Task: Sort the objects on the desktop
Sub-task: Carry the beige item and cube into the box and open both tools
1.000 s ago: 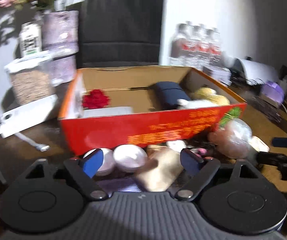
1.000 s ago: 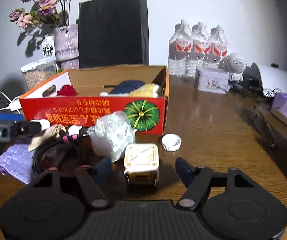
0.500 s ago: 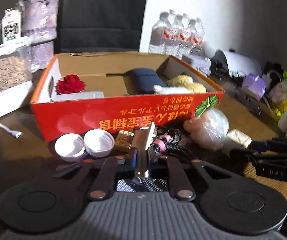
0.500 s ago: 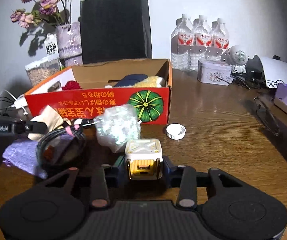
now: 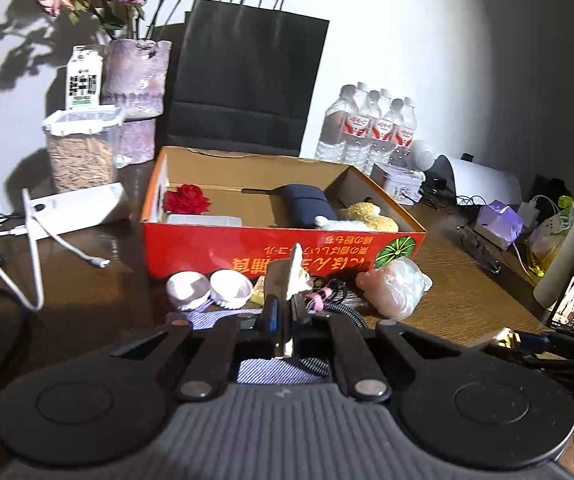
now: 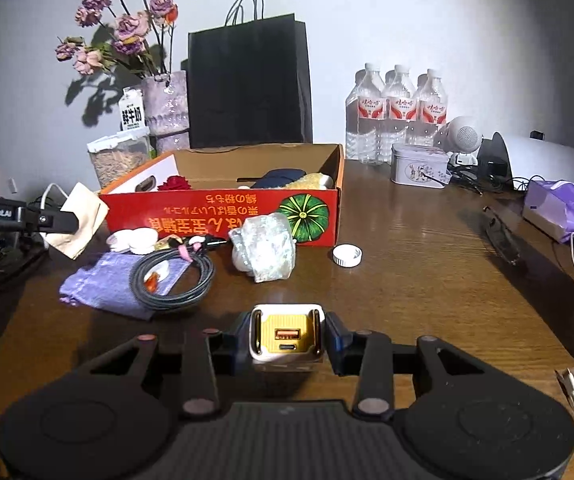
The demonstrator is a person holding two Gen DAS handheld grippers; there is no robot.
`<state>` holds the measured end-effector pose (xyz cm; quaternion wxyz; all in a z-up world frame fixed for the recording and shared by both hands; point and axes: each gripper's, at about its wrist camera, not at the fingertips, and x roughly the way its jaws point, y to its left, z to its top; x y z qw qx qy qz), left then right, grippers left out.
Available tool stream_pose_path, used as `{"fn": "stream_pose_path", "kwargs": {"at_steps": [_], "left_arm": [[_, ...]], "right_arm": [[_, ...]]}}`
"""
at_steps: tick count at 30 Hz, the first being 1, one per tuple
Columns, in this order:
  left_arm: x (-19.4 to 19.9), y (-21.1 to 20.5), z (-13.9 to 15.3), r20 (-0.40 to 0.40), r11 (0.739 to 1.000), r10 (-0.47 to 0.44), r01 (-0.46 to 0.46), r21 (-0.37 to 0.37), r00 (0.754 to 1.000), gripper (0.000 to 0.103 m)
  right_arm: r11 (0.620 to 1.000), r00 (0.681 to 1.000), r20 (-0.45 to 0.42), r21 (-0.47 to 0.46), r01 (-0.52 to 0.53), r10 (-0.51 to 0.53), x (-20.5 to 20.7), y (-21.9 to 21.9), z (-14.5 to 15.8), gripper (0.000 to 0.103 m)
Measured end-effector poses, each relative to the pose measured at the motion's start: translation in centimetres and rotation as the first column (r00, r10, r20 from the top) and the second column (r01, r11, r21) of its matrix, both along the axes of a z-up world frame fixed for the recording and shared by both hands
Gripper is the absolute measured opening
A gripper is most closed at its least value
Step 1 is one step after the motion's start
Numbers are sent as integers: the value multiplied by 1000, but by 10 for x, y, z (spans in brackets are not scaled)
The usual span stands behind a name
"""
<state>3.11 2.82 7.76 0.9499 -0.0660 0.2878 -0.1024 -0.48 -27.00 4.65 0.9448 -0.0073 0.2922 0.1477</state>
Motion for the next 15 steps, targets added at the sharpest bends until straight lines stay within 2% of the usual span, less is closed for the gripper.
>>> {"fn": "stream_pose_path", "kwargs": {"at_steps": [8,15], "left_arm": [[-18,5,6,32,1000,5,-5,4,999,7],[-7,17,8,22,1000,14,-14,-11,1000,7]], "right_arm": [[1000,1000,20,-5,11,-11,-12,3,8,37],[999,999,33,45,-6,5,0,-1,25,37]]}}
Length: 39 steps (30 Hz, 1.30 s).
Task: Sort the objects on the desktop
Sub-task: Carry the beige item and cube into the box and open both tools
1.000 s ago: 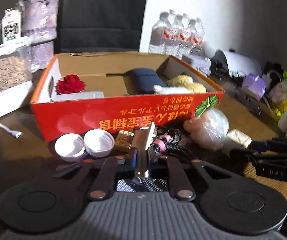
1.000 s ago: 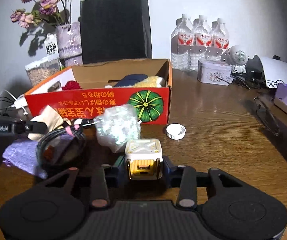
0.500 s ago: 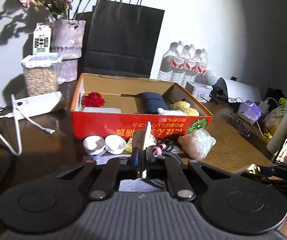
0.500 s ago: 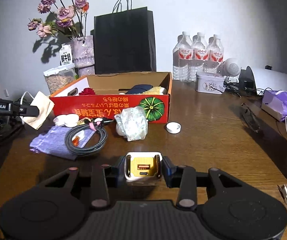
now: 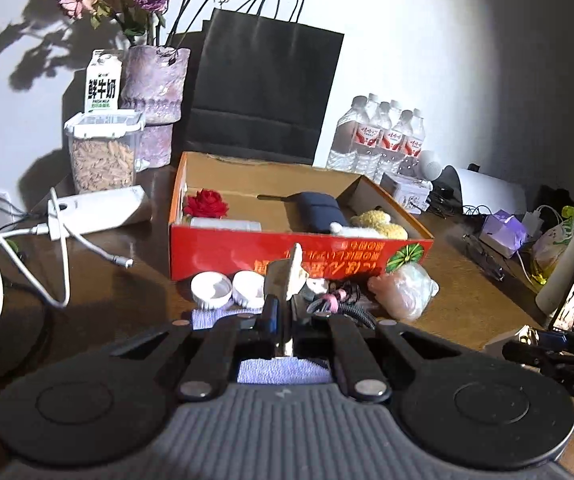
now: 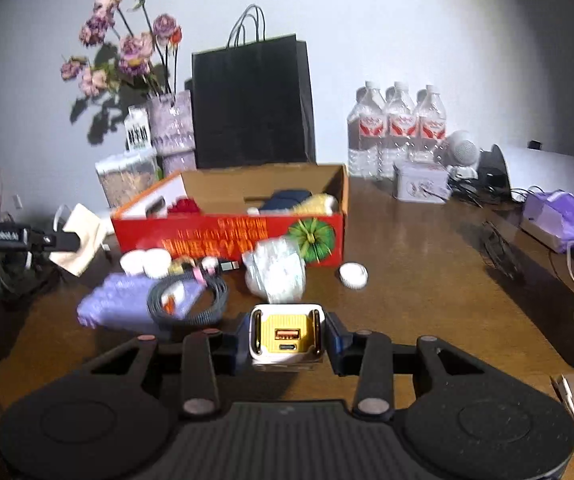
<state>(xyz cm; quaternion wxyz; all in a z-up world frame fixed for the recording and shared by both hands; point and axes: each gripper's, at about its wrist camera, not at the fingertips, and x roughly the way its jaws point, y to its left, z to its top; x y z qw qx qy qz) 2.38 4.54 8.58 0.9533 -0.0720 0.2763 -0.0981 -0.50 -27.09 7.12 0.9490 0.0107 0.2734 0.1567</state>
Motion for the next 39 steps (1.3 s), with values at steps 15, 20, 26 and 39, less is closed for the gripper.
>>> {"fn": "stream_pose_path", "kwargs": {"at_steps": [15,20,26,39], "left_arm": [[270,-20,26,-163,993,-7,26,116,987,7],[331,-20,-22,-295,983,77,-24,180,952,10],[336,-3,-28,-302,989,103,-65,133,948,55],[181,-12,54,-55,990,67,-59,128,996,100]], "right_arm": [[992,993,-117,-128,-17,2,324,67,45,37],[942,957,-273,-336,-3,-94,380,103,-6,37],[939,971,-218,-344,17,-97,385,112,-15,48],[996,998,-5,-68,-62,62,218,70,48,79]]}}
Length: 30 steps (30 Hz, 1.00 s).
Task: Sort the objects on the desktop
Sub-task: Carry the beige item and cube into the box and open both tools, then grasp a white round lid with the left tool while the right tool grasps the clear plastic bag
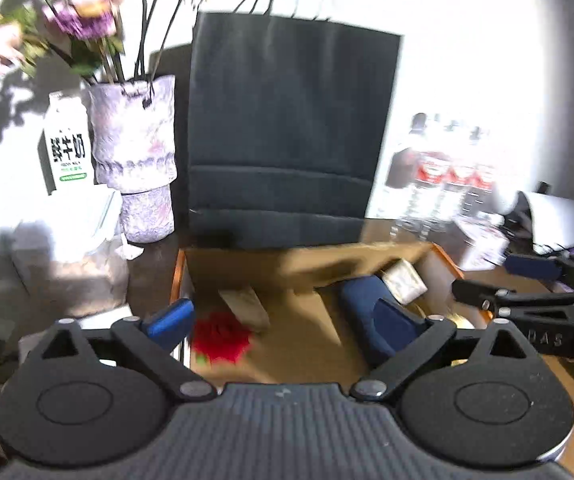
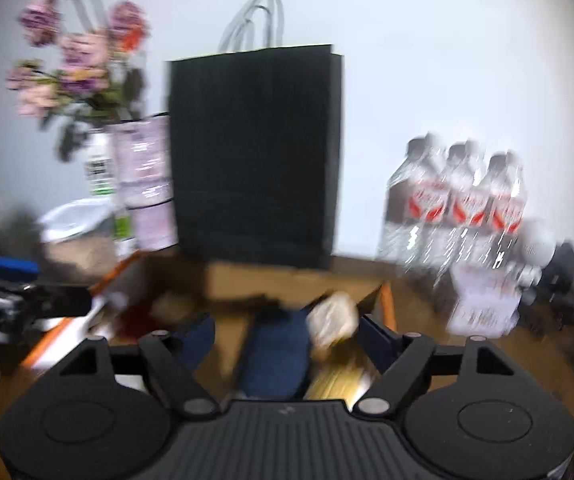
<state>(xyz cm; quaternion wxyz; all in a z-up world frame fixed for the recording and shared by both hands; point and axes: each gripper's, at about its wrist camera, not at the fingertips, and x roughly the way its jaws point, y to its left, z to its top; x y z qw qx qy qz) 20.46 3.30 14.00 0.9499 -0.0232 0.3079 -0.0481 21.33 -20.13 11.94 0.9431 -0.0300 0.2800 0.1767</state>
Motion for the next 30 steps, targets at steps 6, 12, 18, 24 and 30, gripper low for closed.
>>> {"fn": "stream_pose_path", "kwargs": {"at_steps": [6,12,18,24,30], "left_arm": [[-101,-18,-23,52,999,-18,16,40,999,103],[-180,-17,-75,41,998,6,-8,56,999,103],[-221,-9,-116,-5,998,53,-53,45,999,103],[-233,-8,-131,-4,996,53,-52,69,999,103],[-233,-8,-137,-22,998,41,-40,54,999,103]], "right_arm": [[995,996,-53,77,-67,71,-98,-19,-31,85],[995,995,-71,75,-64,70,-173,-29,-74,87],[993,995,-95,118,-5,17,-211,-39,-99,90],[992,992,-129,127,5,12,-213,-40,-109,91],[990,990,-141,139,10,10,-217,-40,-113,91]]}}
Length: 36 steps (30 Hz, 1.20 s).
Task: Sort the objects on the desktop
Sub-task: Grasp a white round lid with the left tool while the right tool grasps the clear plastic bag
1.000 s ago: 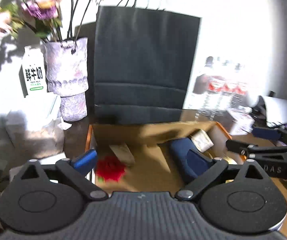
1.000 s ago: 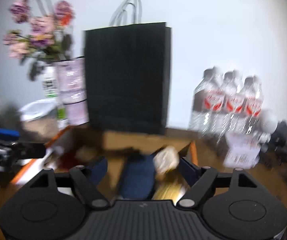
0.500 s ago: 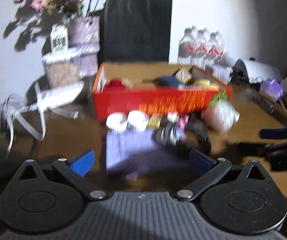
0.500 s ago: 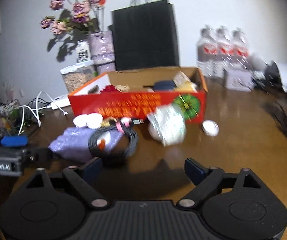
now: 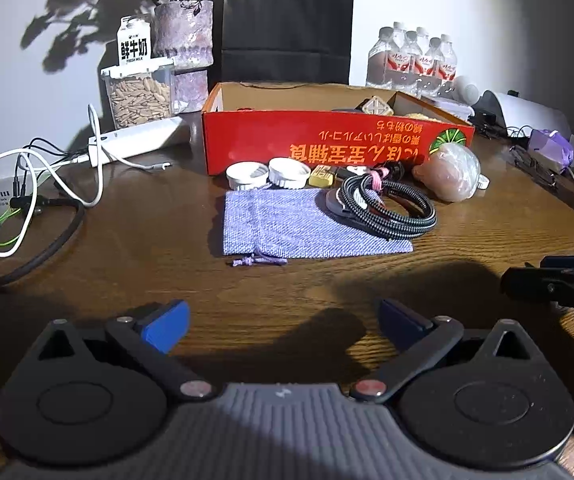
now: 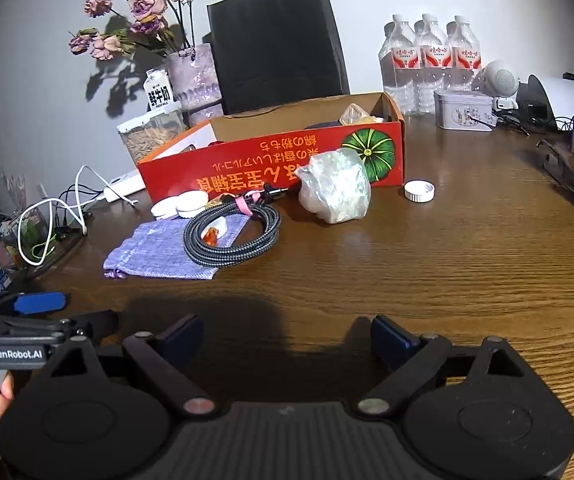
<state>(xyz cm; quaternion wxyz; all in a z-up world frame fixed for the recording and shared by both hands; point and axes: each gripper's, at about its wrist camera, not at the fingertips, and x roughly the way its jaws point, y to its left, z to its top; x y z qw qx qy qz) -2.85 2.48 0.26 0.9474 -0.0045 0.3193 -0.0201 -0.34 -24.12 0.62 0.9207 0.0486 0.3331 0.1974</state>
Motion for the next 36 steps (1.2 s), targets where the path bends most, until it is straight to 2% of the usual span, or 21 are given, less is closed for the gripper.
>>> {"fn": "stream_pose_path", "kwargs": {"at_steps": [9,16,20,24,36], "left_arm": [[4,-2,-2,-29,1000,20,-20,0,999,103],[3,2,2,-11,1000,12,-12,-26,1000,103],[12,9,14,25,998,38,-36,-49,999,103],[28,15,27,69,998,49,-45,-51,996,103],[67,23,29,68,997,51,-47,-66,996,103]], "right_arm": [[1000,1000,-2,7,24,-24,1,-1,1,91],[998,1000,26,-70,5,-3,1,8,5,91],[997,999,23,-72,-33,34,13,8,13,90],[996,998,55,-90,-11,16,29,9,22,89],[991,997,67,-129,47,-38,72,4,30,89]]}}
